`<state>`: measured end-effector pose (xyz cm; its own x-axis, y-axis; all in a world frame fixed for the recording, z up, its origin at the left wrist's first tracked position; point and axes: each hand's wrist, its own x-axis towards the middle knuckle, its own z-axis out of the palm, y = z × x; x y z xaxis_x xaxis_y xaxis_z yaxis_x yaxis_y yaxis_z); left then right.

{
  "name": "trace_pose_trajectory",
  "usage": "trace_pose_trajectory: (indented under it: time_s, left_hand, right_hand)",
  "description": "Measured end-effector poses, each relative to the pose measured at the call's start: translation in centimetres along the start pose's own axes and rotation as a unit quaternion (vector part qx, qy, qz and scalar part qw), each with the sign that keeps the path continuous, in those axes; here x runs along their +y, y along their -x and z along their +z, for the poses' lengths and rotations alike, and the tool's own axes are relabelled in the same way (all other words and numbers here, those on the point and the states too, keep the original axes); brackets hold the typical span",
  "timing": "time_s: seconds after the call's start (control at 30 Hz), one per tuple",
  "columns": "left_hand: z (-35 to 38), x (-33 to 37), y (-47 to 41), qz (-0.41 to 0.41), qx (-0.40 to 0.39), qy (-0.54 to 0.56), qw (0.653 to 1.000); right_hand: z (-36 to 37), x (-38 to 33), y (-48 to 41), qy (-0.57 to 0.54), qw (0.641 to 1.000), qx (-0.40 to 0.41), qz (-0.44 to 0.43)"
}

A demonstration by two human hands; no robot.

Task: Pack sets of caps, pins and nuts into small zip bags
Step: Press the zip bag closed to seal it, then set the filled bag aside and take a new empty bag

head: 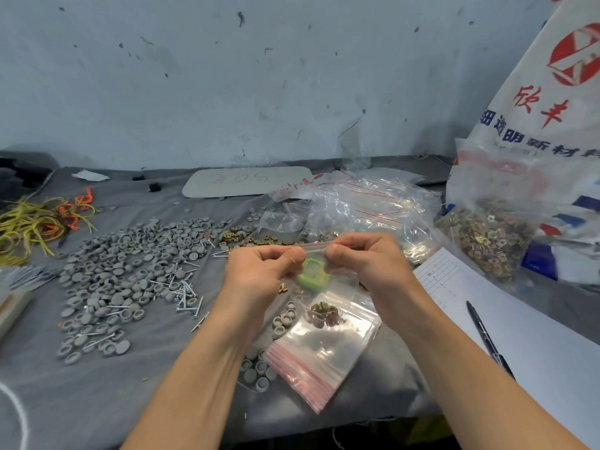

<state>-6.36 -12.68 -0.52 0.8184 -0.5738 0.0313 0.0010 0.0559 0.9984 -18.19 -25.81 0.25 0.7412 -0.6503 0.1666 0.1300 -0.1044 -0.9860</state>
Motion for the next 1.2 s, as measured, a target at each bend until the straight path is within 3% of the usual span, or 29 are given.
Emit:
trace_pose_trajectory:
  time_s: [0.13,0.23,0.33,0.43,0.53,0.63,0.77,0.9,0.97,1.03,1.1,1.2]
  left_hand:
    - [0.8,0.3,-0.3,-0.001,-0.018,0.047,0.999]
    - [1.9,0.5,-1.0,0.027,-0.024,0.021,0.999]
    - [3.4,0.3,-2.4,0.075,0.0,-0.11,0.991]
    - [4.9,0.9,-4.0,0.126,0.054,-0.297,0.945]
    - [6.2,0.5,-5.7,0.119,-0.008,-0.202,0.972]
    - [6.1,-0.5,-6.5,0.134,-0.037,-0.223,0.965]
    - [4.7,-0.7,-5.7,0.141,-0.074,-0.312,0.937]
    - [2.7,-1.1,-3.1,0.127,-0.147,-0.453,0.87]
    - [1.9,-1.6,-1.6,0.101,-0.192,-0.505,0.836]
    - [1.4,-1.9,-0.4,0.067,-0.233,-0.539,0.807]
    - [1.1,-2.3,0.4,0.043,-0.267,-0.554,0.788]
    - [1.0,-2.9,1.7,0.039,-0.305,-0.563,0.767]
  right_hand:
    - [-1.6,0.0,0.1,0.037,0.999,-0.025,0.017]
    - [-3.2,0.1,-0.4,0.108,0.994,0.012,0.017]
    - [-4.4,0.7,-1.5,0.139,0.987,0.085,0.012]
    - [-5.2,1.1,-3.4,0.154,0.977,0.143,0.022]
    - [-6.1,2.1,-5.7,0.15,0.969,0.193,0.034]
    - [-6.8,3.1,-6.8,0.176,0.955,0.238,0.028]
    - [-5.6,3.1,-5.8,0.277,0.937,0.21,-0.017]
    - [-3.9,2.5,-4.0,0.328,0.936,0.121,0.024]
    - [-3.0,2.3,-2.7,0.397,0.915,0.039,0.065]
    - [-2.3,2.5,-1.6,0.47,0.88,0.014,0.059]
    - [-1.9,2.4,-1.4,0.539,0.838,0.069,0.053]
    - [-2.6,2.4,-2.7,0.617,0.765,0.144,0.112]
